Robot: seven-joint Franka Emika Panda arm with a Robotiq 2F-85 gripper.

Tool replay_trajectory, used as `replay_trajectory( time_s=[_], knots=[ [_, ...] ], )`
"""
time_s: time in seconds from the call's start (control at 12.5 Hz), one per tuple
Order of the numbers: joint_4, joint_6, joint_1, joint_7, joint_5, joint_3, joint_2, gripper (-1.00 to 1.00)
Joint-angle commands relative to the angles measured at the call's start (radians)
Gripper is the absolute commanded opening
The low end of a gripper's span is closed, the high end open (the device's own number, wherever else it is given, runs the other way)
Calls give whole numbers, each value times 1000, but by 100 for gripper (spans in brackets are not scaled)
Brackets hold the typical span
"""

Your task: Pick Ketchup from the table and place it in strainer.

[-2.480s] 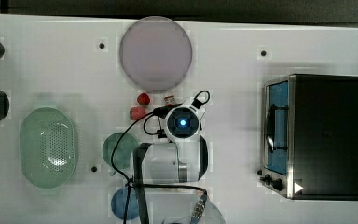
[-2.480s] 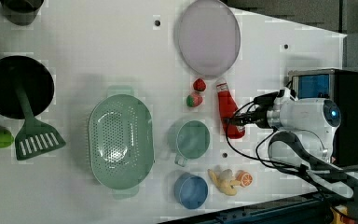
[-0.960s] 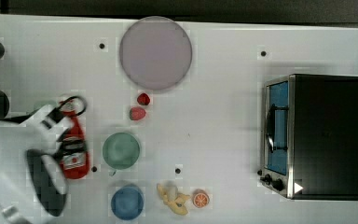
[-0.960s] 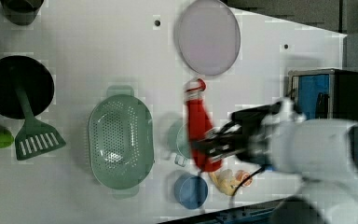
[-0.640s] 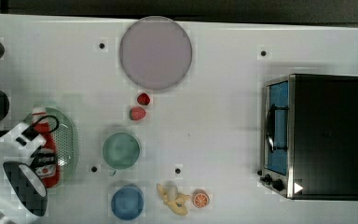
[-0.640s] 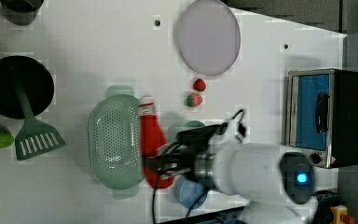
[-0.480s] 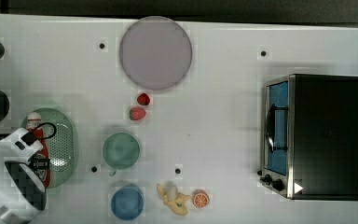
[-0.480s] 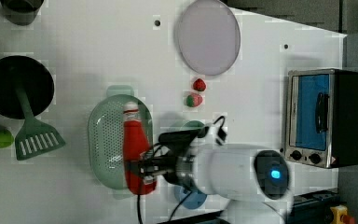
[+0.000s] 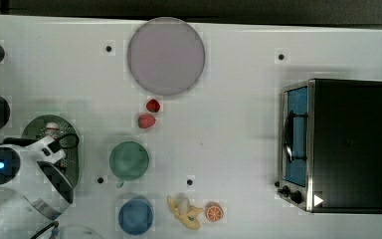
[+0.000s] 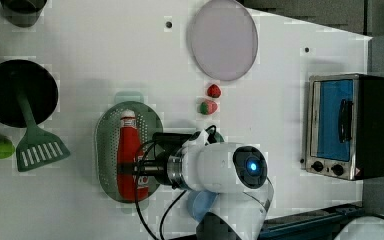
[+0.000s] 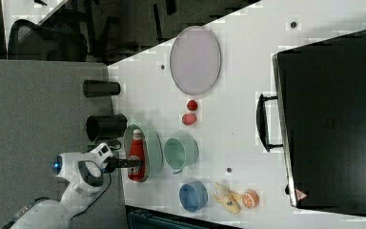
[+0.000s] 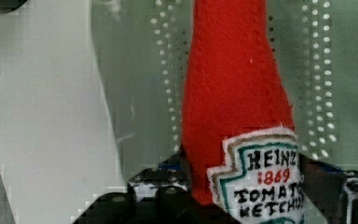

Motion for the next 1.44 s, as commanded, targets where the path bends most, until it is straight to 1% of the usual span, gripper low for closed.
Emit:
replay_trajectory(
  time_s=[0.08,0.24,0.4,0.48,0.64,0.72,0.8,0.96,1.04,1.2,1.44],
  knots=[
    [22,33,-2,92,-27,-5,-47,100],
    [23,-21,-29,141,-24,-5,-138,100],
    [26,-117,-73,152,5,-5,-270,100],
    [32,-185,-101,150,52,-6,-335,100],
    [59,-363,-161,129,186,-19,-452,100],
    [81,-465,-189,95,252,-37,-501,100],
    [110,-569,-212,45,289,-64,-546,100],
    [172,-729,-251,-36,301,-148,-611,100],
    [200,-776,-266,-47,300,-200,-635,100],
    [239,-826,-283,-63,299,-315,-675,100],
    [249,-846,-287,-100,274,-456,-696,100]
  ],
)
